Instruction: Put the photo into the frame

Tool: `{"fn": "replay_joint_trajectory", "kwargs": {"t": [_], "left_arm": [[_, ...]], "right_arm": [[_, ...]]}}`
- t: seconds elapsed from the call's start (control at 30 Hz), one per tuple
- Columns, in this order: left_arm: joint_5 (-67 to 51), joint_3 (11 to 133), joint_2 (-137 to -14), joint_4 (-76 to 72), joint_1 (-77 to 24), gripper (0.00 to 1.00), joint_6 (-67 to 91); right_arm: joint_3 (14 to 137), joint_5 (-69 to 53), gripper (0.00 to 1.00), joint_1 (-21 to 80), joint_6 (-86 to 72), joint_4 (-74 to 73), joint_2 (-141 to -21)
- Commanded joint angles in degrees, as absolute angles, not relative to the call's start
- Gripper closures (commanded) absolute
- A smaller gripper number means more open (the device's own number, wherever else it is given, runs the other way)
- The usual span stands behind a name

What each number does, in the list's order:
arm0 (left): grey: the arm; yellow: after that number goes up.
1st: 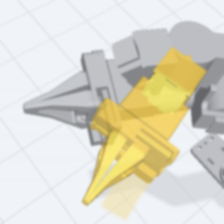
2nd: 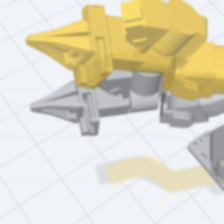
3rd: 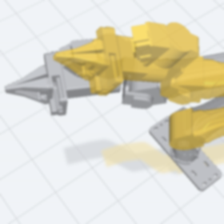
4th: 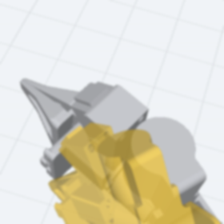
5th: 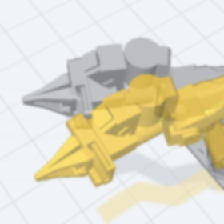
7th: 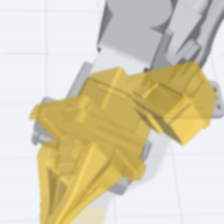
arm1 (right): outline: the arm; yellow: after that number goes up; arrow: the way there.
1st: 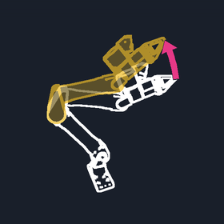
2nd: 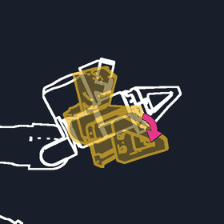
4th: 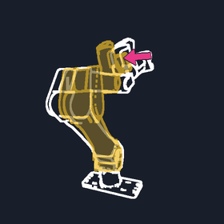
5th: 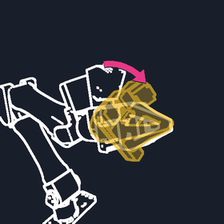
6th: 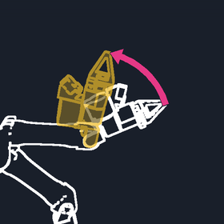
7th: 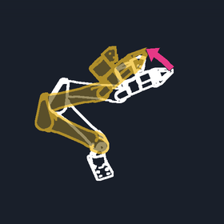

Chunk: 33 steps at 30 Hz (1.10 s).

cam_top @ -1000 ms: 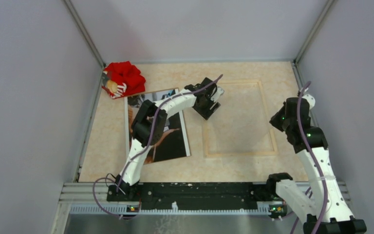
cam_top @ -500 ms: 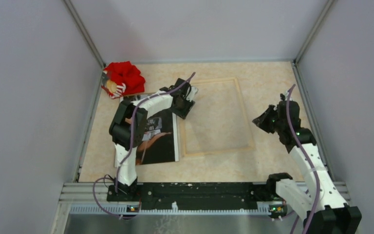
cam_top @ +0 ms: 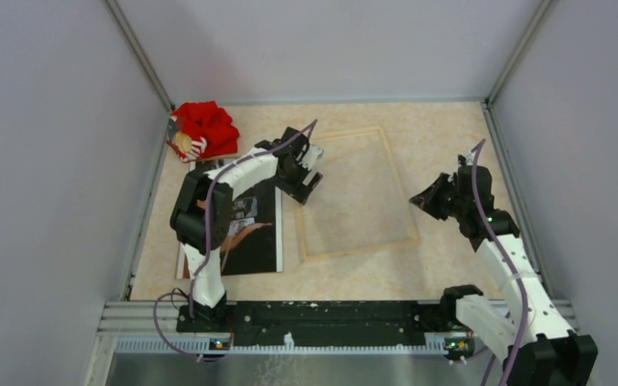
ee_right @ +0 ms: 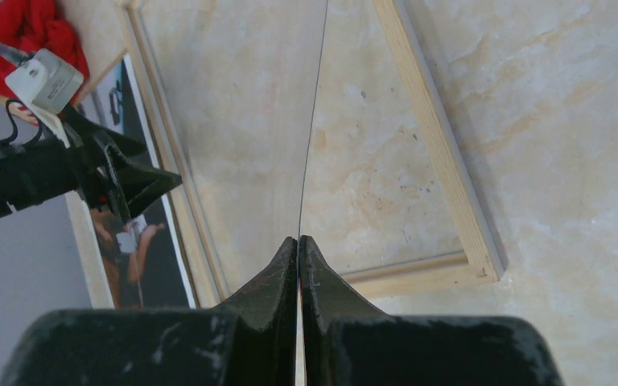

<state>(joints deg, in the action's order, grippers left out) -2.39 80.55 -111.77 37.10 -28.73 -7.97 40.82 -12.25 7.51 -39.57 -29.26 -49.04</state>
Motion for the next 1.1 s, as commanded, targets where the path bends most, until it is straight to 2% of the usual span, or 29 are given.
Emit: {"fn": "replay_joint_trajectory", "kwargs": {"t": [0.0,0.17,0.33,0.5,0.6,0.77,1.07], "left_arm": [[-8.97,88.11,-103.4,44.0,-27.88,0.02,-12.36],[-10.26,92.1,-96.24,47.11,-27.9,0.01,-17.56],[-11.43,95.69,-90.21,48.59,-27.82,0.01,-15.8],[-2.72,94.19,-85.48,43.65,-26.07,0.02,-11.5],[-0.57,94.05,-84.93,42.74,-20.66,0.02,-7.87],[-2.32,91.42,-82.59,40.51,-11.04,0.01,-5.88],[-3.63,86.31,-78.33,40.21,-8.0,0.02,-5.39]], "right_arm": [[49.44,-9.21,1.0,8.09,-44.43,-29.42,-49.17],[55.66,-15.28,1.0,8.09,-51.19,-21.26,-49.55],[60.54,-24.66,1.0,8.09,-58.24,-8.56,-51.26],[68.75,-34.11,1.0,10.49,-57.18,-4.15,-56.86],[72.14,-38.25,1.0,12.81,-55.72,-2.65,-58.22],[70.92,-42.6,1.0,14.74,-58.23,5.15,-58.16],[70.19,-49.11,1.0,16.59,-62.62,15.08,-61.23]]}}
